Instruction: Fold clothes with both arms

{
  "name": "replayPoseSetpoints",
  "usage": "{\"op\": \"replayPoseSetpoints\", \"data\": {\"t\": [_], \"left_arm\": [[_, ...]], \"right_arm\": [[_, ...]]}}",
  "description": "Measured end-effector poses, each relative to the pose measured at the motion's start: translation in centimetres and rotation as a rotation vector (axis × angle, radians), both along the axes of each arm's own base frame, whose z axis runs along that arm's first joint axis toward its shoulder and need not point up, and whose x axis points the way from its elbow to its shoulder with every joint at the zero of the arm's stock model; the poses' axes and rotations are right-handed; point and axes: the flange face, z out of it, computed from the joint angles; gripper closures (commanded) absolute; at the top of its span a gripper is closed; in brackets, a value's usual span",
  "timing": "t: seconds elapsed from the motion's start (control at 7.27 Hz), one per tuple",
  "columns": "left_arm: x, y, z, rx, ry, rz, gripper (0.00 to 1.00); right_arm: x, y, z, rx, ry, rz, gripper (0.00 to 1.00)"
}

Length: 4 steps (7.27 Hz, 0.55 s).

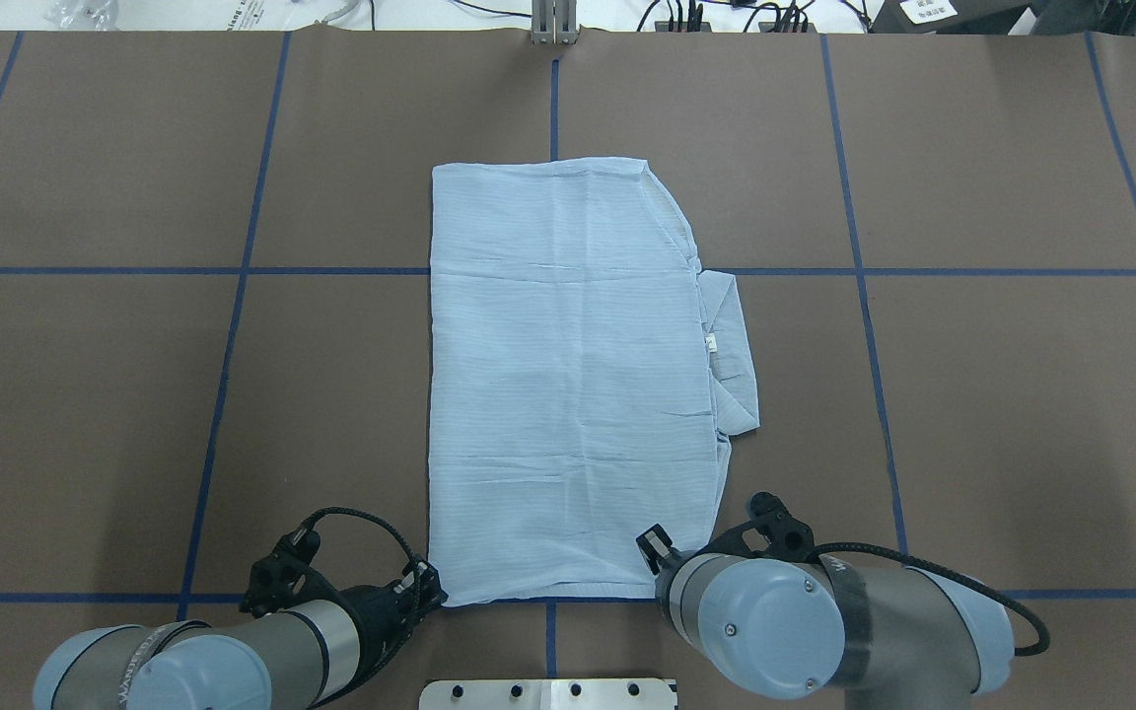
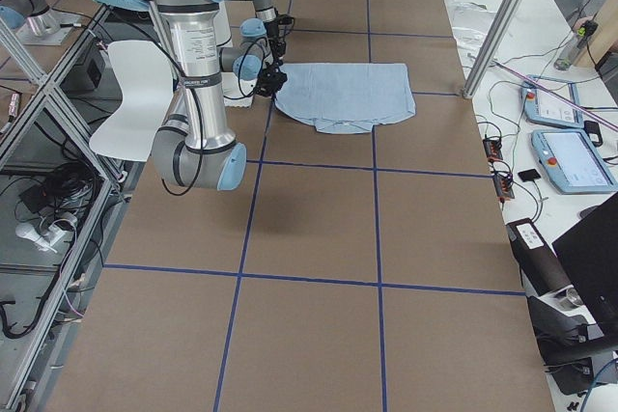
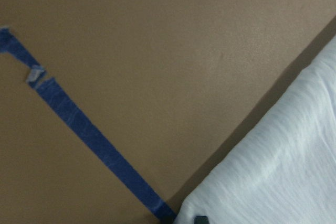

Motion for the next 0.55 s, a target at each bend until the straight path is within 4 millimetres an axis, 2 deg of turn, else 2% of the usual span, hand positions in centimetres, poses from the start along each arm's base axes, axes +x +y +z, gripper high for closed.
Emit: {"op": "replayPoseSetpoints", "data": {"t": [0.28,0.55], "left_arm": [[-0.3,0.0,-0.6,0.001,0.012,0.001,1.0],[-2.6,-0.2,-3.2,0.004,0.07,-0.002,1.0]], "right_arm": [[0.1,0.0,-0.2,0.001,-0.004,0.001,1.0],[1.7,0.1,-1.6,0.003,-0.038,0.009,1.0]]}}
